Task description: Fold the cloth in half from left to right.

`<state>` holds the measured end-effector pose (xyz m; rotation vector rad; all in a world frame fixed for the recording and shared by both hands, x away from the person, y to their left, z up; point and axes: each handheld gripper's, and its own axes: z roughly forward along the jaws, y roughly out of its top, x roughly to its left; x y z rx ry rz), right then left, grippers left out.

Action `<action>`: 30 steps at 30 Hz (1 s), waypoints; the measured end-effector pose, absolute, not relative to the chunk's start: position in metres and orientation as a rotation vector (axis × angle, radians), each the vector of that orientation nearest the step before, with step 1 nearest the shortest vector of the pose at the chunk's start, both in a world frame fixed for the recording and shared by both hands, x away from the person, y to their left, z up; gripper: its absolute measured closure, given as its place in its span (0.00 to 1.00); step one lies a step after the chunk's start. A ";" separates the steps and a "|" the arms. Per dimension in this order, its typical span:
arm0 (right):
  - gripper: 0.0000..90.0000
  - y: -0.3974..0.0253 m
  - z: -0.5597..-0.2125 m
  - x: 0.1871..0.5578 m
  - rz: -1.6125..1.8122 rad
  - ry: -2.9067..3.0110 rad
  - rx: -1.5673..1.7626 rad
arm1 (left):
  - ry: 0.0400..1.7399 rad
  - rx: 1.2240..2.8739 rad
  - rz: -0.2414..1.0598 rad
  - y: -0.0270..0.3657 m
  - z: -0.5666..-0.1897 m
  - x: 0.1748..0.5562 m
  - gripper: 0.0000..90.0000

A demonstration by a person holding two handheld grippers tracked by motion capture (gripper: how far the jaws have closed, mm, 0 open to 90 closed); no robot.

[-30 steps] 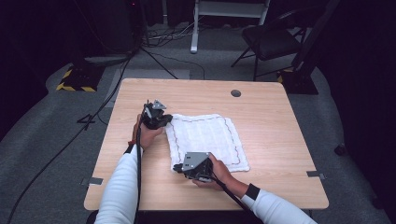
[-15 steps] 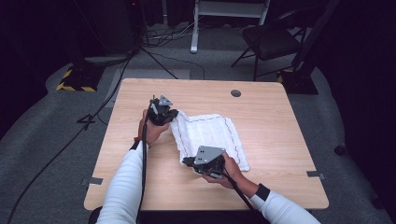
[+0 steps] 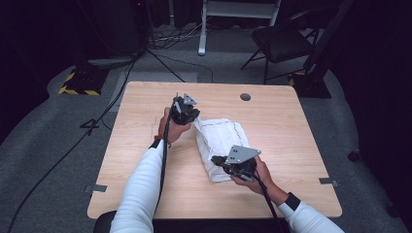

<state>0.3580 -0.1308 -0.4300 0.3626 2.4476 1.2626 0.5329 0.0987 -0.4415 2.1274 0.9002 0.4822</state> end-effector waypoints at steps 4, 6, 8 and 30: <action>0.97 -0.145 -0.430 0.359 1.257 2.435 0.393 | 0.896 2.125 0.472 0.087 -0.440 0.536 0.94; 0.97 -0.153 -0.428 0.358 1.258 2.425 0.411 | 0.893 2.126 0.477 0.081 -0.440 0.538 0.94; 0.97 -0.159 -0.427 0.358 1.254 2.420 0.419 | 0.894 2.125 0.465 0.074 -0.440 0.540 0.94; 0.97 -0.222 -0.436 0.353 1.170 2.410 0.552 | 0.812 2.179 0.470 0.002 -0.439 0.551 0.93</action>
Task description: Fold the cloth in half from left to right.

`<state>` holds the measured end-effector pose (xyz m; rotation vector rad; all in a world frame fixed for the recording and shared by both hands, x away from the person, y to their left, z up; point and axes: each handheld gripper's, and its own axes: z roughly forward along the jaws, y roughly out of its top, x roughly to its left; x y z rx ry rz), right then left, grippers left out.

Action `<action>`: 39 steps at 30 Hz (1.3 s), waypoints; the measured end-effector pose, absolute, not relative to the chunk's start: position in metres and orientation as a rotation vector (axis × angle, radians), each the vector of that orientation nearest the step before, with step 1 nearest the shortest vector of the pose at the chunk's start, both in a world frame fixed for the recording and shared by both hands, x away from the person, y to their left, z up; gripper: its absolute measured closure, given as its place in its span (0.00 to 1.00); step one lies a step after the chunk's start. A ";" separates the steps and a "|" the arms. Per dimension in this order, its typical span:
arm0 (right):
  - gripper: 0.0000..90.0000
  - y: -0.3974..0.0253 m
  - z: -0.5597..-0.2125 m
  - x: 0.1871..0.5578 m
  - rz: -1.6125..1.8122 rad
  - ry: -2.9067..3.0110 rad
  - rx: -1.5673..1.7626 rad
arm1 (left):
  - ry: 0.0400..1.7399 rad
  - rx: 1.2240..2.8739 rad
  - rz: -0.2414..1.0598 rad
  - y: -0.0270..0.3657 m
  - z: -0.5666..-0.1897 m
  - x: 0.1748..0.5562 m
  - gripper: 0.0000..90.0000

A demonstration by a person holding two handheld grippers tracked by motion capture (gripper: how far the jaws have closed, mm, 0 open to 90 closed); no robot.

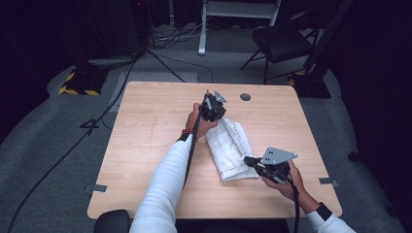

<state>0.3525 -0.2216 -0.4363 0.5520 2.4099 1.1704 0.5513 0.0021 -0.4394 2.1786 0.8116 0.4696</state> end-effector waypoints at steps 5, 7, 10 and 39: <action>0.97 -0.228 -0.446 0.353 1.124 2.444 0.568 | 0.811 2.207 0.481 -0.014 -0.447 0.555 0.91; 0.97 -0.229 -0.448 0.355 1.111 2.455 0.577 | 0.813 2.216 0.487 -0.018 -0.451 0.556 0.91; 0.97 -0.230 -0.451 0.355 1.101 2.466 0.585 | 0.803 2.224 0.490 -0.026 -0.456 0.557 0.92; 0.77 -0.249 -0.470 0.361 0.957 2.535 0.705 | 0.859 2.184 0.591 -0.059 -0.450 0.560 0.50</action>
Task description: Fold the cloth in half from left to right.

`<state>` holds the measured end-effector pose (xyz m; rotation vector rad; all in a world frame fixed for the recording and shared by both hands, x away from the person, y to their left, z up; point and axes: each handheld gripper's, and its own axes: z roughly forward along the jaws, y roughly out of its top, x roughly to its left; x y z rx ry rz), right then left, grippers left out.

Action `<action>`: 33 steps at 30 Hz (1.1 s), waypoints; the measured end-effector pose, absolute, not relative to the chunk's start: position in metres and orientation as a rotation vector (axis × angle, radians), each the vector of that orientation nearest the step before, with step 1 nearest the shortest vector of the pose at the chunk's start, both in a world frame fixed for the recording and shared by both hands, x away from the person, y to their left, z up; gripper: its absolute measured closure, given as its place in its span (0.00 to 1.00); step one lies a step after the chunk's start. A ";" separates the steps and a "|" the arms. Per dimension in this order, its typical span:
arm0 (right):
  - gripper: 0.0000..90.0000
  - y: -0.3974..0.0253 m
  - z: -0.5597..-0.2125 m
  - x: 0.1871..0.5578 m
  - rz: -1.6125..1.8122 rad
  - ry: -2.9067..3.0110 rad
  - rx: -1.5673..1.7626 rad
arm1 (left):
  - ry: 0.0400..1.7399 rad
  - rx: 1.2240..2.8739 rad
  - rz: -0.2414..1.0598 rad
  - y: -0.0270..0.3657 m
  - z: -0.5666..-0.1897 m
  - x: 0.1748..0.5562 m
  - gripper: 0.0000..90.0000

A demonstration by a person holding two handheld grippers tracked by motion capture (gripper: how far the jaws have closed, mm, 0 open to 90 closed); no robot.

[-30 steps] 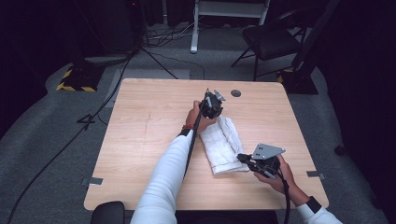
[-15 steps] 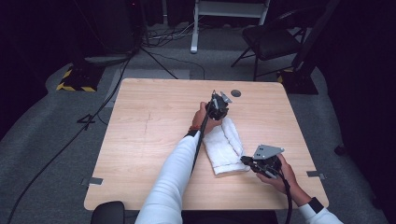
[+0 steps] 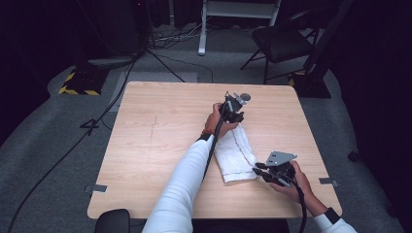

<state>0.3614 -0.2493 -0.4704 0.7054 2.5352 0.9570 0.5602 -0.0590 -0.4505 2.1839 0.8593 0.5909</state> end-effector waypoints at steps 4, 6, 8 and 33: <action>0.68 -0.253 -0.468 0.364 0.959 2.515 0.738 | 0.865 2.174 0.562 -0.046 -0.445 0.552 0.36; 0.67 -0.254 -0.466 0.364 0.966 2.504 0.746 | 0.838 2.179 0.544 -0.036 -0.442 0.542 0.32; 0.66 -0.255 -0.464 0.364 0.971 2.498 0.753 | 0.809 2.186 0.520 -0.025 -0.439 0.530 0.30; 0.55 -0.268 -0.477 0.393 0.945 2.480 0.807 | 0.572 2.371 0.270 0.001 -0.491 0.395 0.21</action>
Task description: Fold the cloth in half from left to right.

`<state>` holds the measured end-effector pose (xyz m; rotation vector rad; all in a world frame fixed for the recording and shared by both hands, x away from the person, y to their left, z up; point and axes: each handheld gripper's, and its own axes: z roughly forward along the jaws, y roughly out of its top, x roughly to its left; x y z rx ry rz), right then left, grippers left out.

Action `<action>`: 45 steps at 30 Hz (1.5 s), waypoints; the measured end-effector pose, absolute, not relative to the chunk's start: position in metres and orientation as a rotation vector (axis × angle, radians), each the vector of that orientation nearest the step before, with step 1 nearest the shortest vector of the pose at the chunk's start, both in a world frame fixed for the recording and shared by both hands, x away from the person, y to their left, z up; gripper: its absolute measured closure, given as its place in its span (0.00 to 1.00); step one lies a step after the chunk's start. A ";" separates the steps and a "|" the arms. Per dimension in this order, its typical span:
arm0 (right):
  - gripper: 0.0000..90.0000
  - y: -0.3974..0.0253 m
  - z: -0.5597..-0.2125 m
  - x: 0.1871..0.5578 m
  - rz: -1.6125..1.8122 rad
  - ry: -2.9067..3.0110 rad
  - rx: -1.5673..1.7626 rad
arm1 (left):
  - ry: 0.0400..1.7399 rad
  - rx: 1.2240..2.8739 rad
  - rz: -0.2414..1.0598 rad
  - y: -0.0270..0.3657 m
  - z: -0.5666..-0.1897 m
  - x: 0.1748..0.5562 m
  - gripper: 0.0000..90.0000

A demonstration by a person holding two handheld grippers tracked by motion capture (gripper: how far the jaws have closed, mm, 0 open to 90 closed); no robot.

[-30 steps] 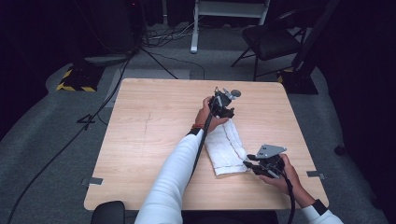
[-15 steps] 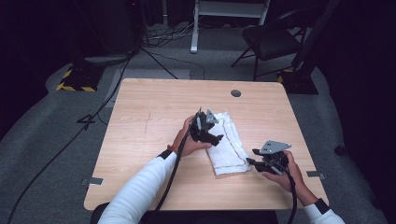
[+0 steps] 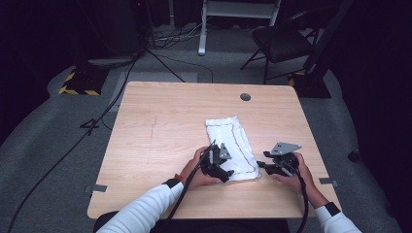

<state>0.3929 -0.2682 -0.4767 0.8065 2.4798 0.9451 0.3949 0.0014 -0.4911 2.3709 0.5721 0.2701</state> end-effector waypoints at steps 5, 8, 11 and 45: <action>0.53 -0.265 -0.479 0.390 0.959 2.528 0.751 | 0.562 2.375 0.259 0.006 -0.493 0.395 0.21; 0.54 -0.260 -0.483 0.387 0.954 2.574 0.712 | 0.544 2.379 0.274 0.009 -0.494 0.394 0.21; 0.55 -0.255 -0.484 0.385 0.959 2.579 0.699 | 0.544 2.376 0.283 0.013 -0.494 0.392 0.21; 0.50 -0.224 -0.482 0.362 1.051 2.641 0.577 | 0.636 2.358 0.297 0.060 -0.494 0.370 0.22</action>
